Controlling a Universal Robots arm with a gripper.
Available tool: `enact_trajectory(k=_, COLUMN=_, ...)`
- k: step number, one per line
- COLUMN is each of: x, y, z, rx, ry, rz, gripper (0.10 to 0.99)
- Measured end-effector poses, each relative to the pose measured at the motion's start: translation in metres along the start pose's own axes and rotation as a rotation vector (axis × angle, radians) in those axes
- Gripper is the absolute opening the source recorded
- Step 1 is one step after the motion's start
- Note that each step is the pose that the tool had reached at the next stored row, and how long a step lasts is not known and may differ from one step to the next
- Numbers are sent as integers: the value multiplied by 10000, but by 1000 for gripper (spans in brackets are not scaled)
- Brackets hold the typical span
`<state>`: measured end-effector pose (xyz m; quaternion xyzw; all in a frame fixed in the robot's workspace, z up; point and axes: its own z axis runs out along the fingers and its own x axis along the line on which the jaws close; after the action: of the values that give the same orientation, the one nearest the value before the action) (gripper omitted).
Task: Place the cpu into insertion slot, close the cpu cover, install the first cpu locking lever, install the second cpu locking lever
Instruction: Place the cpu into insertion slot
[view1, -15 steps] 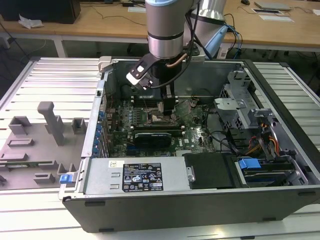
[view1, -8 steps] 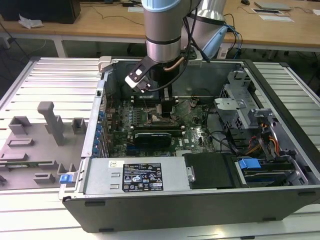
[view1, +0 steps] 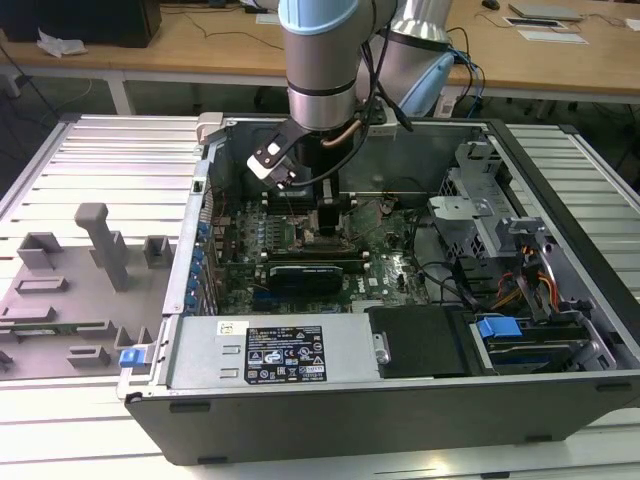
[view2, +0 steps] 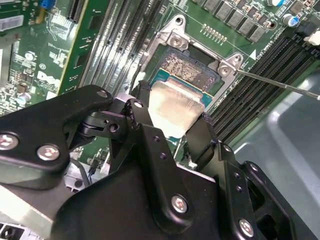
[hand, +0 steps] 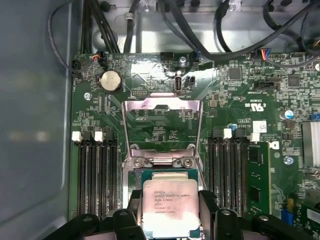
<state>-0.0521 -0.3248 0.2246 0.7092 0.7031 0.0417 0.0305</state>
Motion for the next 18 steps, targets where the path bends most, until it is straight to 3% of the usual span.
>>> enact_trajectory(k=15, x=46, y=-83, z=218, rx=-3, ry=-19, rz=167, gripper=541)
enact_trajectory(k=18, x=49, y=-86, z=233, rx=-1, ry=-22, rz=173, gripper=541)
